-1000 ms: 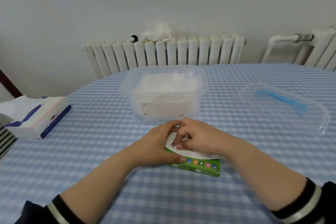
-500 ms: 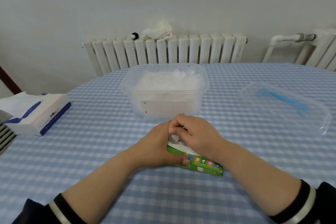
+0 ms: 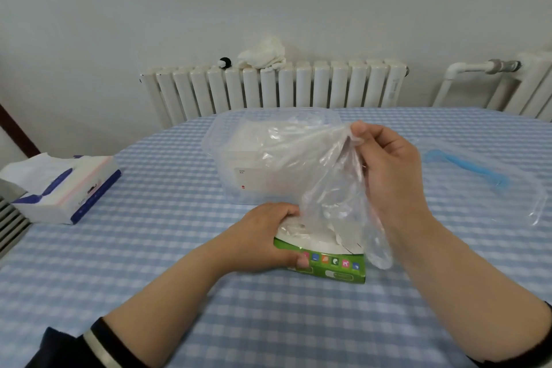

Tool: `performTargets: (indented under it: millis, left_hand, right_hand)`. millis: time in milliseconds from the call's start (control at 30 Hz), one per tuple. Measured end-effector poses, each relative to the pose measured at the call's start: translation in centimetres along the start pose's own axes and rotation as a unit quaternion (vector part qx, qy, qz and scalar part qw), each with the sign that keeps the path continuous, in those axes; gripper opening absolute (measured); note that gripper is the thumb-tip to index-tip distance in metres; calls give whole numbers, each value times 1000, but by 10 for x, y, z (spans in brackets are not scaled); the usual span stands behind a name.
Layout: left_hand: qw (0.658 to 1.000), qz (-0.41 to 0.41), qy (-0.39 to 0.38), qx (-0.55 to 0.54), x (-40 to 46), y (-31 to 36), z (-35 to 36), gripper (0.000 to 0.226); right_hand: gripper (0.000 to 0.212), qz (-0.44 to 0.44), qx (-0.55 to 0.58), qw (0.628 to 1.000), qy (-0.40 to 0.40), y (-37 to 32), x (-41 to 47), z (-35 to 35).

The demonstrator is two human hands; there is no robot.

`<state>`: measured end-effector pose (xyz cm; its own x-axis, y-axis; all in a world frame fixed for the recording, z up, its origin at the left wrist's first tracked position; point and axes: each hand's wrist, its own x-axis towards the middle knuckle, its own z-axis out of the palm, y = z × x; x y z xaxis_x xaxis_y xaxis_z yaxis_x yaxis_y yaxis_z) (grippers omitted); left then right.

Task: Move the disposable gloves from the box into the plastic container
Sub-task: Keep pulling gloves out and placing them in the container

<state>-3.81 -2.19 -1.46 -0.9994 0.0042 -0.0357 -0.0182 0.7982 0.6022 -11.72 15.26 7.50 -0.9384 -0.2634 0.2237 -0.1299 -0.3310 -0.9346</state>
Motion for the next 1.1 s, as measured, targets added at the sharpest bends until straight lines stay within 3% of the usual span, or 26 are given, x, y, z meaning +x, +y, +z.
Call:
performTargets:
  millis: [67,167,267,367,434,567,667,734,834,967,1101]
  left_hand:
    - [995,-10,15,-102,-4,6,-7,63]
    - [949,23,143,-281,-12,29,-21,77]
    - [916,1,264,-301,-9,52,-43,79]
    - [945,-26,205,-253,2,61,-64,73]
    - [963,-29,179,-198,9,65,-72,49]
    - [957,-16,202,-209,20,79,-83,2]
    - [971,-22,190,-142,25,89,-90,11]
    - [979,-15,177,-98,28,96,-93,16]
    - [986,-7,153,-64,32,103,-97,21]
    - [987,-18,142,-67,34,104,-105,33]
    - [987,-31,139,-75,33,103,-110,39]
  right_hand:
    - [19,32,-16,999,-10,-10,0,-3]
    - [13,111,-23,993,-36,-14,3,-6]
    - [15,152,-36,986,-60,-12,5,-8]
    - [19,177,-51,978,-99,-9,6,-8]
    - [21,206,-22,971,-120,-7,6,-7]
    - [46,256,-36,953,-161,4,11,-7]
    - [70,214,-56,961,-164,5,18,-11]
    - [79,135,-110,959,-225,0,16,-12]
    - [63,77,-216,943,-241,2,14,-12]
    - [14,92,-166,968,-162,0,16,-13]
    - [18,105,-158,970,-151,-10,19,-17]
